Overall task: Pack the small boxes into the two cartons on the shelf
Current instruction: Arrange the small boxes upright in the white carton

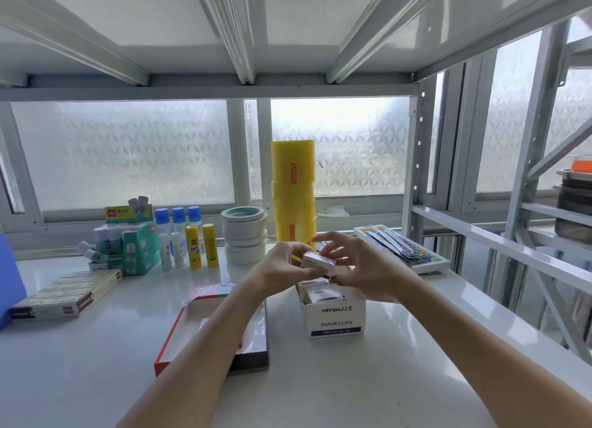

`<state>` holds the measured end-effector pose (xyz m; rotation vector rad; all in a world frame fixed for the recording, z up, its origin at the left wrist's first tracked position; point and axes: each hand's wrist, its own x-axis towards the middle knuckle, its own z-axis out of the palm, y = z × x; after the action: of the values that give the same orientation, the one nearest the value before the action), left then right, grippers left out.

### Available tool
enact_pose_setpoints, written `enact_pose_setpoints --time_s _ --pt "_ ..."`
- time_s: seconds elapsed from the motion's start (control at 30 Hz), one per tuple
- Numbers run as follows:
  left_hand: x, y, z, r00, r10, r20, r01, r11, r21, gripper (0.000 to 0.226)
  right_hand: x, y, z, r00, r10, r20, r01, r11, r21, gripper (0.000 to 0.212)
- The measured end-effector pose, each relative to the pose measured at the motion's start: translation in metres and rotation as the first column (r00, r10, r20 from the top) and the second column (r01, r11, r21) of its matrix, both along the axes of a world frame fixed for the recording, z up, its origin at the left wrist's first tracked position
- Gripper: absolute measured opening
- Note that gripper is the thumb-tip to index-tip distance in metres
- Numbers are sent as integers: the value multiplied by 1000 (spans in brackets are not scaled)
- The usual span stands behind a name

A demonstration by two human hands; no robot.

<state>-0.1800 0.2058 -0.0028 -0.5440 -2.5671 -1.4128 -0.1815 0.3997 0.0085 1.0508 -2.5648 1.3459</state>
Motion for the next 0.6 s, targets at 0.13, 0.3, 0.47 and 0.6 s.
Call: enact_pose_setpoints --time_s 0.13,0.3,0.47,0.6 --pt "-1 3 -5 954 199 -224 -243 951 -191 53 -3 -1 0 941 -160 -298 201 973 112 39" --pt "1 -1 -3 961 244 -131 -275 899 -340 60 -2 4 7 953 -90 -288 148 972 185 24" --pt "8 5 1 934 244 -260 -327 880 -346 46 8 11 20 997 81 4 -80 976 200 28" --pt "8 8 0 929 204 -307 -320 861 -395 30 12 7 17 990 109 90 -131 942 309 31"
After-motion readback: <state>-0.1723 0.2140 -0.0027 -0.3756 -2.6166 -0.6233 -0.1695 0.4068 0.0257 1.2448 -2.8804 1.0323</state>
